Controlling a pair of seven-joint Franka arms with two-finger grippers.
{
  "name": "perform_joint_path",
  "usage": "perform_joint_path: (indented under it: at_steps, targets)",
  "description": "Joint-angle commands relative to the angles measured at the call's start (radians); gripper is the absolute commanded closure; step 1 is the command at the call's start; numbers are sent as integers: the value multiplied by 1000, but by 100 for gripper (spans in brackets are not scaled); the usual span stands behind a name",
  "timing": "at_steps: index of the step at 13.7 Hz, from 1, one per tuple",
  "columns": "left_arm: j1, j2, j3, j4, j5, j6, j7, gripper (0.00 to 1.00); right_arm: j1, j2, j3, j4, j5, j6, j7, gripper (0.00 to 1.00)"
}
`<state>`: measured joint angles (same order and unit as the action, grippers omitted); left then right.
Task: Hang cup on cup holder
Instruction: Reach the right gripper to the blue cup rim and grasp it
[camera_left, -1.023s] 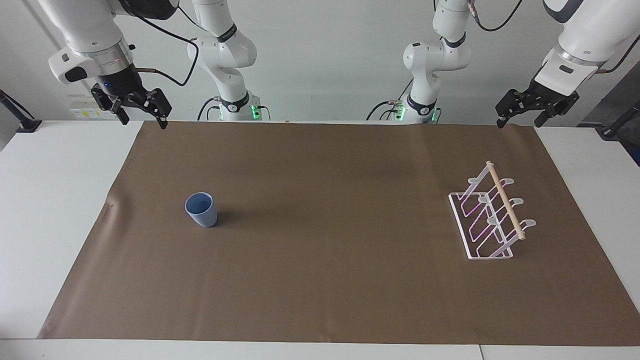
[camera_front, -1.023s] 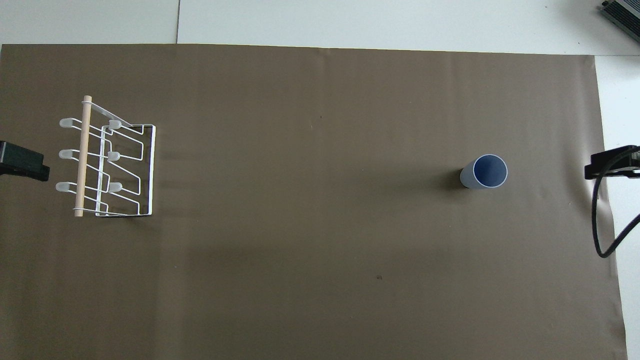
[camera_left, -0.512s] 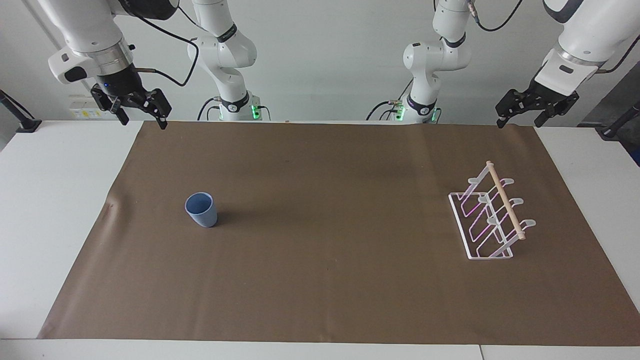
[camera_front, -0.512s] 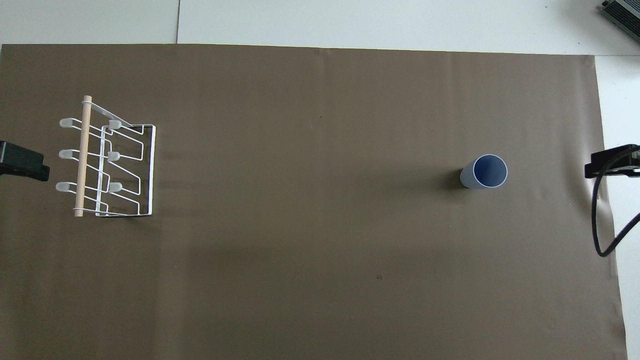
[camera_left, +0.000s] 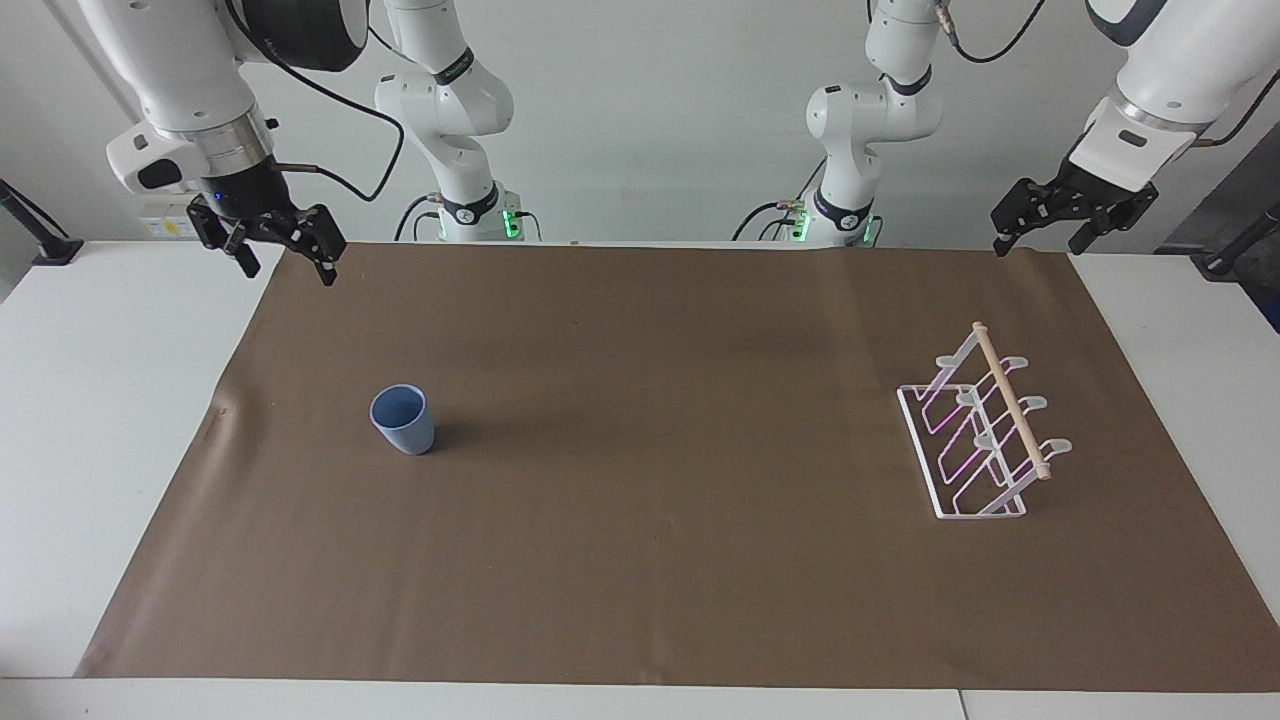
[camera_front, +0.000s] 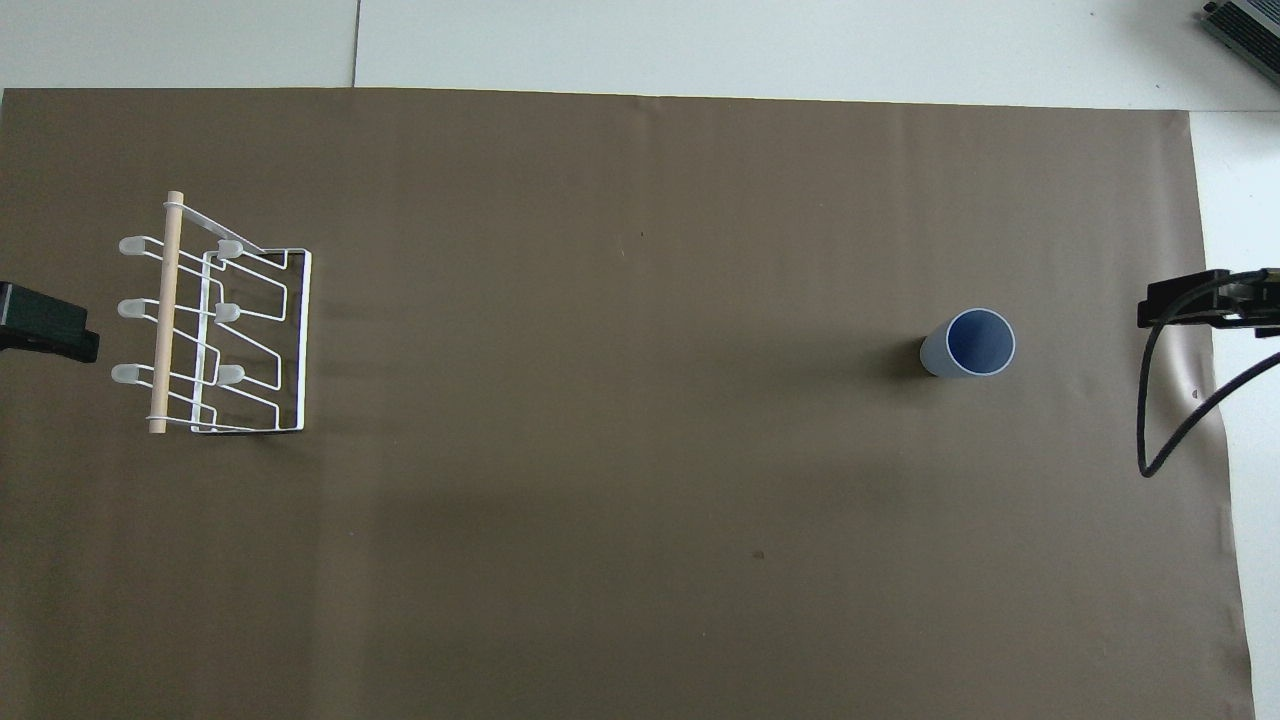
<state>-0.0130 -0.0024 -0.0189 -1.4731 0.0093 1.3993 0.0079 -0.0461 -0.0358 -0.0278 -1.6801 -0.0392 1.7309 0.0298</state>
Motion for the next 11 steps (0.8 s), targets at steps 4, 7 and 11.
perform_joint_path:
  at_steps: [4, 7, 11]
  targets:
    - [1, -25, -9, -27, 9, -2, 3, 0, -3, 56, 5, -128, 25, 220, -62, 0]
    - [-2, -22, -9, 2, 17, 26, 9, 0, -5, 147, 5, -135, 54, 291, -151, 0]
    - [-8, -22, -19, 17, 8, 23, 12, 0, -5, 169, 5, -254, 74, 411, -237, 0]
